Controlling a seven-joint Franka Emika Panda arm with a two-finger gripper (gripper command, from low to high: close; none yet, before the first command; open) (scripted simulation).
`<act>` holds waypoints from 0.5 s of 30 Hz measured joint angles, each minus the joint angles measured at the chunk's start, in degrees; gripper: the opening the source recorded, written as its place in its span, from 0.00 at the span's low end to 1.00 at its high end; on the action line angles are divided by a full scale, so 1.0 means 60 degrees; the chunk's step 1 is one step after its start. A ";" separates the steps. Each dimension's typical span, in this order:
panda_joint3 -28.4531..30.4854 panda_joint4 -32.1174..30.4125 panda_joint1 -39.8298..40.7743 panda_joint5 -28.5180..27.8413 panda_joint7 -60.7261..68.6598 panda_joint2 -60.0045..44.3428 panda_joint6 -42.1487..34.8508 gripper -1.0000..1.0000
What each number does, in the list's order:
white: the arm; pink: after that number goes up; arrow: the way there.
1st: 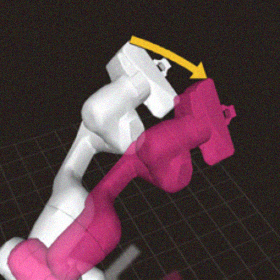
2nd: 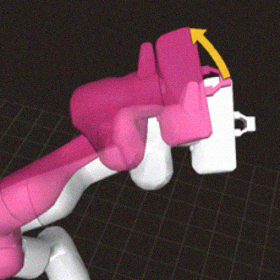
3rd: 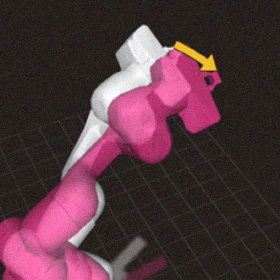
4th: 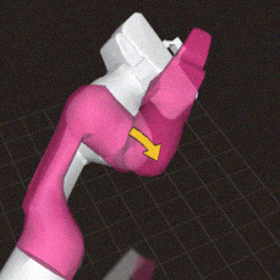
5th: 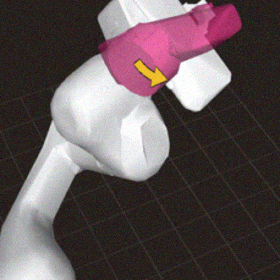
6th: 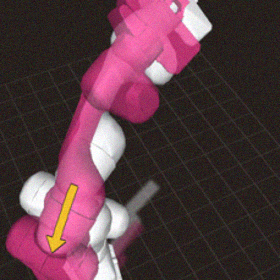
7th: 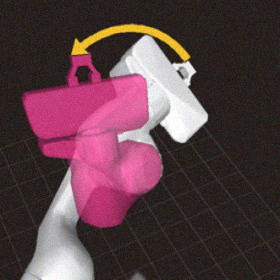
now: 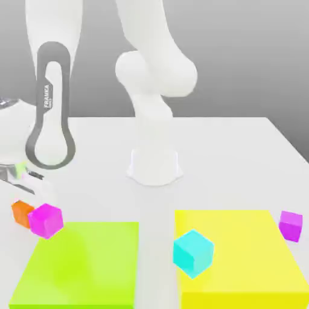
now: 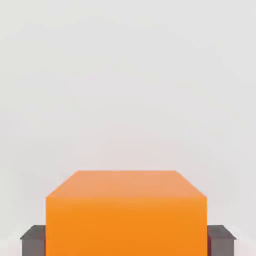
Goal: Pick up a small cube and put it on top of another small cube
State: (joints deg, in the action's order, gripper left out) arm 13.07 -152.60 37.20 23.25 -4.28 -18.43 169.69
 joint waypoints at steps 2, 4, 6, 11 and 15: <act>-0.0121 0.0025 0.0100 0.0097 0.0077 -0.0100 0.0076 0.00; 0.0259 -0.0065 -0.0203 -0.0256 -0.0202 0.0243 -0.0186 0.00; 0.0848 -0.0218 -0.0619 -0.1030 -0.0790 0.0852 -0.0626 0.00; 0.1396 -0.0426 -0.1192 -0.3311 -0.2258 0.2544 -0.1950 0.00; 0.1013 -0.0247 -0.1810 -0.4248 -0.2417 0.3683 -0.3194 0.00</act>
State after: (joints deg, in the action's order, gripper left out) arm 19.14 -154.08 26.34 -2.23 -18.78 3.67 150.53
